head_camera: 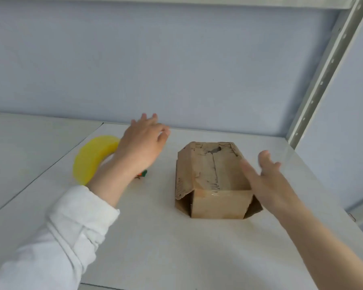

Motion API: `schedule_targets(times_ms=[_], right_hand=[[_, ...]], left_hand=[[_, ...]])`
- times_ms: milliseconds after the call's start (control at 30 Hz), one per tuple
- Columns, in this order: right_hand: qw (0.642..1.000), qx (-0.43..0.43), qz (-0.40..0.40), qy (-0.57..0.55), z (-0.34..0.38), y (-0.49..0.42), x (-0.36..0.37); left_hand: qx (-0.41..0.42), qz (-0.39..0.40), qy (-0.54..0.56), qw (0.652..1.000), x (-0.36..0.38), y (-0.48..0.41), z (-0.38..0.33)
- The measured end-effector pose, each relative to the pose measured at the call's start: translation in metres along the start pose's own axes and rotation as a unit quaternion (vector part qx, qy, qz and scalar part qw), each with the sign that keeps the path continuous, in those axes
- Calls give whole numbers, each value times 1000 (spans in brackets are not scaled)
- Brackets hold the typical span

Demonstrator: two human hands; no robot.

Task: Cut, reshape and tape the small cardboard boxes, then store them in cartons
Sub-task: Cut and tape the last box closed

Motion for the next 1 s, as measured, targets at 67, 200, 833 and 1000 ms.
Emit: schedule_targets(times_ms=[67, 200, 833, 1000], right_hand=[[994, -62, -89, -1, 23, 11, -7], [985, -145, -89, -29, 84, 33, 20], [971, -189, 42, -137, 225, 40, 171], [966, -221, -50, -127, 225, 43, 175]], left_hand=[[-44, 19, -66, 997, -18, -1, 32], [8, 26, -70, 997, -34, 18, 73], [-115, 56, 503, 855, -86, 98, 186], [-111, 39, 510, 852, -83, 88, 174]])
Point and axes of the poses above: each hand's wrist, its own y-axis away from the middle knuckle, its own x-axis out of the palm, z = x × y, the point moved 2 cm from there along -y, towards the middle knuckle, and after that the axes turned 9 degrees about y, right-handed, at the moved point
